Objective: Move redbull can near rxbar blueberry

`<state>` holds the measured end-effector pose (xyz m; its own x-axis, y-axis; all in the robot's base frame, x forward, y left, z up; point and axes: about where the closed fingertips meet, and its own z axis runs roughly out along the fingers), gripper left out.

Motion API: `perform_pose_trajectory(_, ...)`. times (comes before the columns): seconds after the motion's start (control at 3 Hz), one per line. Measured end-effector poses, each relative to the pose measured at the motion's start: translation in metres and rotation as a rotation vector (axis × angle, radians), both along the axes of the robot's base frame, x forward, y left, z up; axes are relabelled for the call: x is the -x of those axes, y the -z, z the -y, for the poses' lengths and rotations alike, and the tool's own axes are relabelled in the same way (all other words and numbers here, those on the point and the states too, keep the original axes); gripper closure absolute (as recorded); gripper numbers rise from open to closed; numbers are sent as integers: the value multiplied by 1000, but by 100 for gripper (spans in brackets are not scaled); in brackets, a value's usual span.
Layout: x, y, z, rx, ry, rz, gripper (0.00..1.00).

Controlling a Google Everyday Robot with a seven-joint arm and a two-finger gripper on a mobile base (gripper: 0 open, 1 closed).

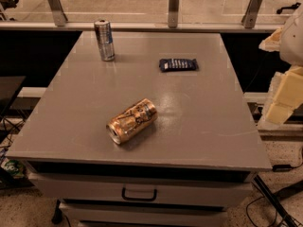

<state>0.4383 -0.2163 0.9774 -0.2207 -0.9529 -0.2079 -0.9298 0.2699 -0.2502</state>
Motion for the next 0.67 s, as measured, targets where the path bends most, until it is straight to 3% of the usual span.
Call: perform_pose_trajectory(0.67, -13, -1, -6, -17, -10, 16, 0)
